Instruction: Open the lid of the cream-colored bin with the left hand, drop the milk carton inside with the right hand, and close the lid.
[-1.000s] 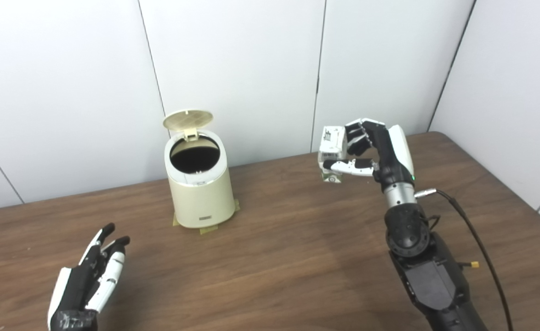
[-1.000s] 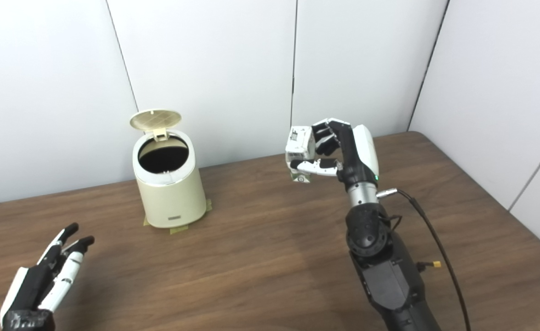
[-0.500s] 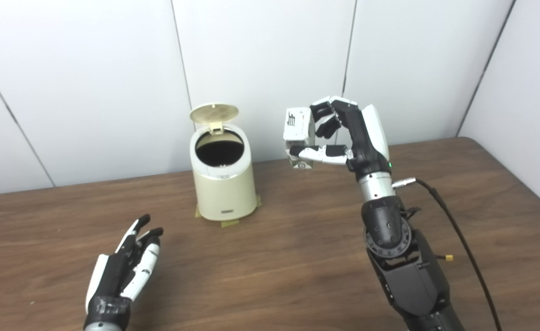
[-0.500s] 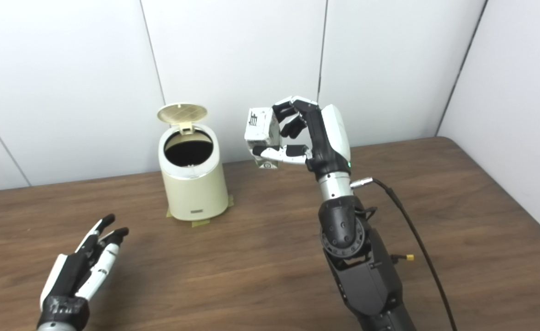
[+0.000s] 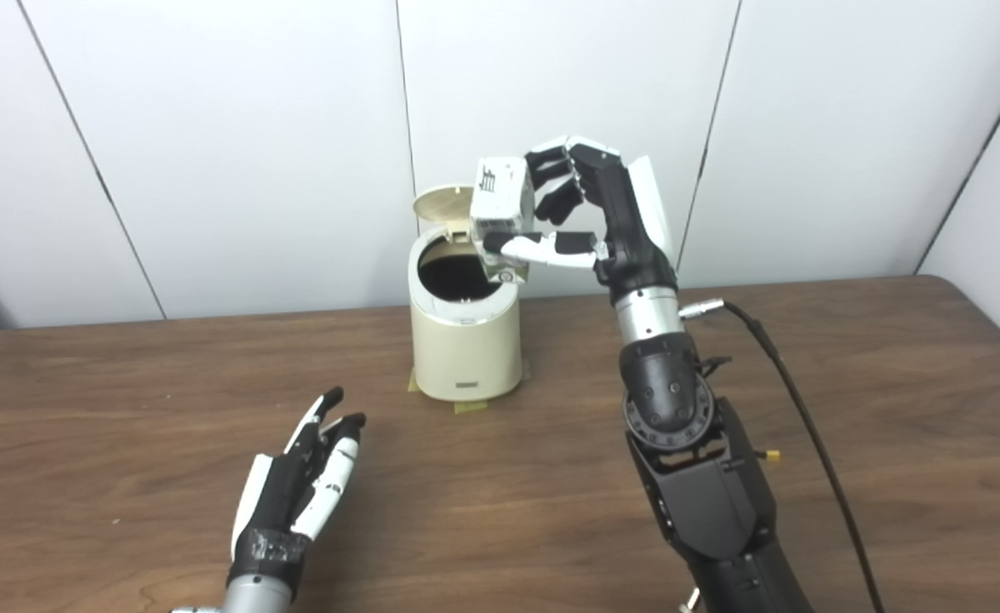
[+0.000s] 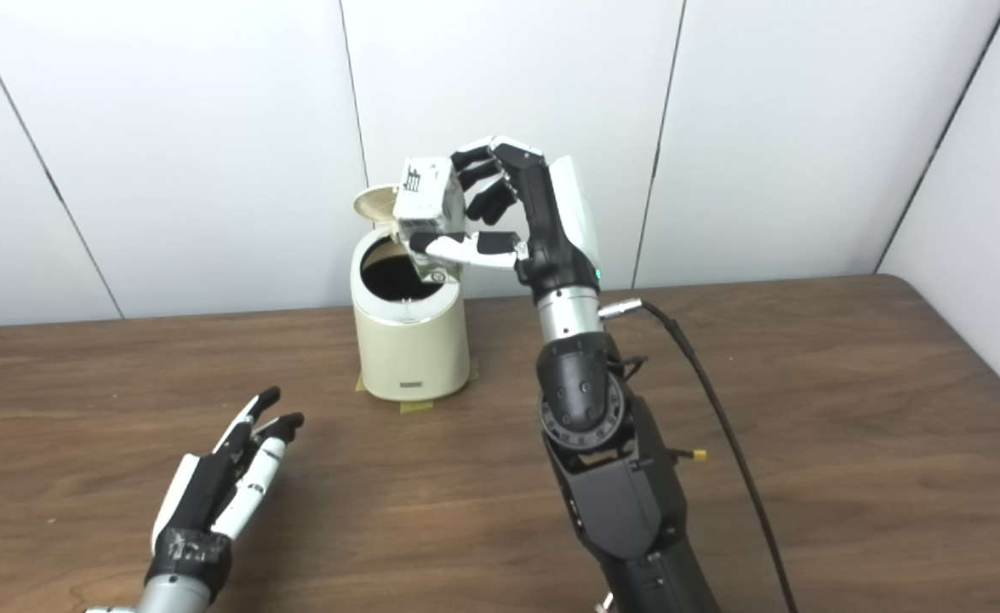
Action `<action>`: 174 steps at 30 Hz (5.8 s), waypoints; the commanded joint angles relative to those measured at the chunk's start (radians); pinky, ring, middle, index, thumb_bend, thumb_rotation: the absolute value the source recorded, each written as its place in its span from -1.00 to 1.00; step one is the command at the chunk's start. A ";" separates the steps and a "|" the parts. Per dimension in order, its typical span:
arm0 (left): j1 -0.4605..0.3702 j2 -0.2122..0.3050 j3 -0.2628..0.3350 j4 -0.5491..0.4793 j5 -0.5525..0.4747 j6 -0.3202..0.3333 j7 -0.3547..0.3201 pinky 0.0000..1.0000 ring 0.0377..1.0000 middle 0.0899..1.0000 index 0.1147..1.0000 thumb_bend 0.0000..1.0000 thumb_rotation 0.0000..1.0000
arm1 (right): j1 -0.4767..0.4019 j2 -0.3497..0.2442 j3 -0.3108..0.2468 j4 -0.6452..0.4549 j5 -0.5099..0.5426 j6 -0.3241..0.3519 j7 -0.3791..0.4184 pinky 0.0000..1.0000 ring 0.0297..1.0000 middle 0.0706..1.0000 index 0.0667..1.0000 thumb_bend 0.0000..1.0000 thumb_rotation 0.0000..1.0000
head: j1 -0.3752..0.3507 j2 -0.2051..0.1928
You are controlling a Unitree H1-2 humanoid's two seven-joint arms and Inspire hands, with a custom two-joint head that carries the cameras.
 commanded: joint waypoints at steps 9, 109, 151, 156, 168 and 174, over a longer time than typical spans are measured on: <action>-0.006 -0.028 -0.014 -0.036 0.037 -0.035 0.029 0.94 0.79 0.68 0.89 -0.39 0.43 | -0.129 0.036 -0.014 0.142 0.030 -0.145 -0.090 -0.37 -0.29 -0.12 0.00 0.03 -1.00 | 0.028 -0.002; 0.045 -0.067 -0.058 -0.085 0.086 -0.031 0.045 0.95 0.82 0.70 0.79 -0.58 0.29 | -0.168 -0.059 0.059 0.355 0.012 -0.059 -0.028 0.70 0.85 0.76 0.48 0.95 -0.38 | 0.058 0.050; -0.326 0.083 0.117 0.035 -0.132 -0.013 -0.048 0.68 0.69 0.68 0.71 -0.55 0.24 | 0.367 -0.121 -0.199 -0.175 0.437 0.086 0.188 0.44 0.60 0.65 0.61 0.03 0.23 | 0.035 0.012; -0.529 0.125 0.132 0.159 -0.180 -0.008 -0.080 0.73 0.71 0.68 0.69 -0.37 0.30 | 0.441 -0.135 -0.186 -0.213 0.490 0.119 0.242 0.59 0.76 0.79 0.75 0.02 0.63 | 0.040 0.005; -0.812 0.164 0.058 0.480 -0.143 -0.024 -0.115 0.69 0.72 0.69 0.71 -0.32 0.44 | 0.520 -0.050 -0.222 -0.239 0.627 0.119 0.236 0.87 0.94 0.94 0.91 0.32 1.00 | 0.042 -0.008; -0.906 0.188 -0.019 0.592 -0.093 -0.075 -0.154 0.67 0.72 0.71 0.73 -0.40 0.77 | 0.540 -0.035 -0.201 -0.252 0.615 0.131 0.225 0.67 0.86 0.87 0.85 0.30 1.00 | 0.050 -0.008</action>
